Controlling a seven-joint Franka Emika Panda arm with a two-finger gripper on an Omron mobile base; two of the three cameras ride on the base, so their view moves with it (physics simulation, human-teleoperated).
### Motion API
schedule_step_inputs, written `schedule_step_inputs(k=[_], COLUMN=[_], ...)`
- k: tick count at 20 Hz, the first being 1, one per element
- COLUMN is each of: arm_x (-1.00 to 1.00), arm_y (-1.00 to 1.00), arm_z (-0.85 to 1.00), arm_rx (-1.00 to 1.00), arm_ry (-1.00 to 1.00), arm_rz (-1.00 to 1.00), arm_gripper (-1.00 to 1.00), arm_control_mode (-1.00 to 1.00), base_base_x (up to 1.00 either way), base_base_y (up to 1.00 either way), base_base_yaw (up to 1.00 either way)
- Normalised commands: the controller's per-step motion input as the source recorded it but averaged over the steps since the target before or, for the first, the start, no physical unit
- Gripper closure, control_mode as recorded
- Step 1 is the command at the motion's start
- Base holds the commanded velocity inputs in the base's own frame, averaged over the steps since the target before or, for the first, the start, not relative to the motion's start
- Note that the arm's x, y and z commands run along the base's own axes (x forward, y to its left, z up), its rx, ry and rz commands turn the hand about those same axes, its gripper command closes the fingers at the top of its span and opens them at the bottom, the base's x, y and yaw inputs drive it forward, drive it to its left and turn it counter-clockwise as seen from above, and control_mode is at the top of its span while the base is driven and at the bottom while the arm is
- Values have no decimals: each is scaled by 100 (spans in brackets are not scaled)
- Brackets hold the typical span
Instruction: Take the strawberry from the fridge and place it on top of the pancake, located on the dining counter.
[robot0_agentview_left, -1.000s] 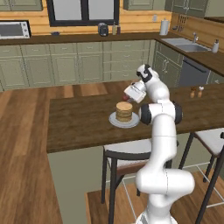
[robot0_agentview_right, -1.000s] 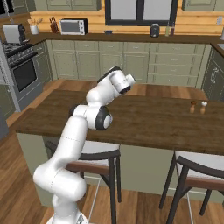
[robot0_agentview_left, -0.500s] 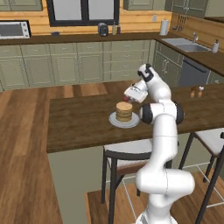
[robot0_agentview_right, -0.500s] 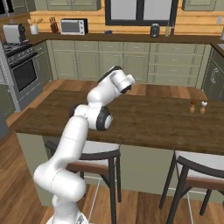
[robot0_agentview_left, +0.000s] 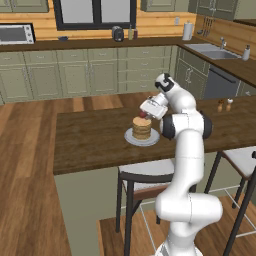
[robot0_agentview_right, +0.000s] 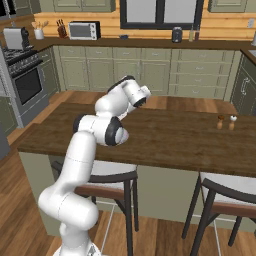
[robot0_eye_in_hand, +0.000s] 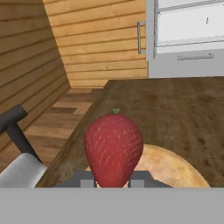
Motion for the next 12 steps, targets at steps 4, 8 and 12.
schedule_step_inputs(k=[4,8,12], arm_x=[15,0,13], arm_y=[0,-3,-22], arm_z=[-3,-12,-4], arm_rx=[0,0,0], arm_ry=[0,-2,0], arm_rz=[0,0,0], arm_gripper=[100,100,100], arm_control_mode=[-100,-100,-100], base_base_x=[0,0,0], base_base_y=[0,0,0], base_base_yaw=[0,0,0])
